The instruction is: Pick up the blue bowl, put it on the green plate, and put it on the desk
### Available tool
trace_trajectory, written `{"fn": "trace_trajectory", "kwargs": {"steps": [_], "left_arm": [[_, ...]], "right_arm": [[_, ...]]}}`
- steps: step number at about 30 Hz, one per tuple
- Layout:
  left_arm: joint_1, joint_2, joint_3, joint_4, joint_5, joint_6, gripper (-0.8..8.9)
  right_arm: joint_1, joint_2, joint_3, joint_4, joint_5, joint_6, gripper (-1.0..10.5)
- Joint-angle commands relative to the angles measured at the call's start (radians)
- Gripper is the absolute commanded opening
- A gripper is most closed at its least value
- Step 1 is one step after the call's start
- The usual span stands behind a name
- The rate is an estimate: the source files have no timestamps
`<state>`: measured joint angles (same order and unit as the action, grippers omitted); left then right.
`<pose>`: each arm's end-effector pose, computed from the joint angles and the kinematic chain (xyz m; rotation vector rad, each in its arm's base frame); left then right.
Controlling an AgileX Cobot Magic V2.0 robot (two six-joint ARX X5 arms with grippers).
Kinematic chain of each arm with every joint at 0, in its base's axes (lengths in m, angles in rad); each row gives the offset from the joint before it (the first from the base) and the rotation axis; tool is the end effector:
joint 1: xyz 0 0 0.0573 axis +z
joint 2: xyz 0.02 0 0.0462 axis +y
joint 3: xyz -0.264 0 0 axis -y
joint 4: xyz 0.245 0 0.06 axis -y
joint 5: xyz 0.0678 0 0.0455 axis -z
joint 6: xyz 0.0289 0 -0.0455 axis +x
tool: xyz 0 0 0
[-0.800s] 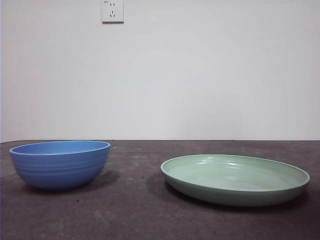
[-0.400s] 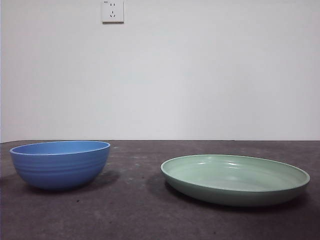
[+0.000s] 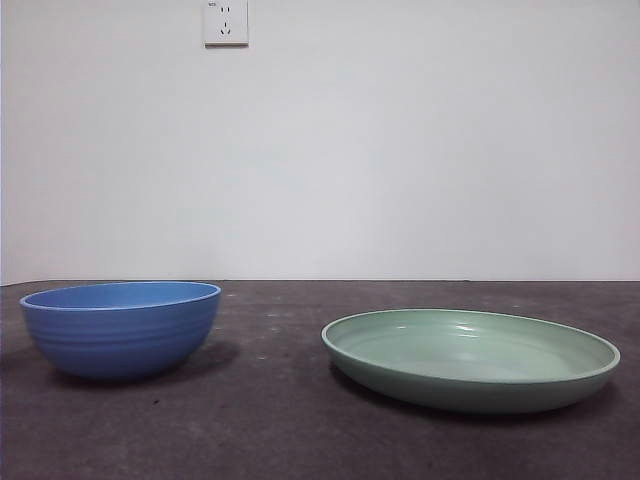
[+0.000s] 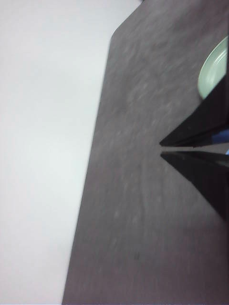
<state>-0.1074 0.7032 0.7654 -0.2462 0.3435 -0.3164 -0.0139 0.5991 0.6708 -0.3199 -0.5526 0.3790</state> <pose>0.1509 -0.0261 0.3319 -0.3320 0.2540 -0.4169 0.1318 0.0133 0.3071 0.4382 0.3406 0.4848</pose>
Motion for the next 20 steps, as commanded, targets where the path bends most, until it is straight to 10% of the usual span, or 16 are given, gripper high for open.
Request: {"fn": "trace_trajectory", "kwargs": {"steps": [1,12,20], "left_arm": [[-0.005,0.077,0.054,-0.005,0.085,0.014,0.16],[-0.005,0.247,0.160,-0.121,0.339,0.066,0.20],[-0.005,0.244,0.161,-0.124,0.353,0.066,0.35]], "right_arm": [[0.000,0.083,0.087,-0.032,-0.063,-0.052,0.1],[0.000,0.264,0.313,-0.321,-0.159,-0.280,0.1],[-0.001,0.269,0.321,-0.392,-0.154,-0.298,0.2]]}}
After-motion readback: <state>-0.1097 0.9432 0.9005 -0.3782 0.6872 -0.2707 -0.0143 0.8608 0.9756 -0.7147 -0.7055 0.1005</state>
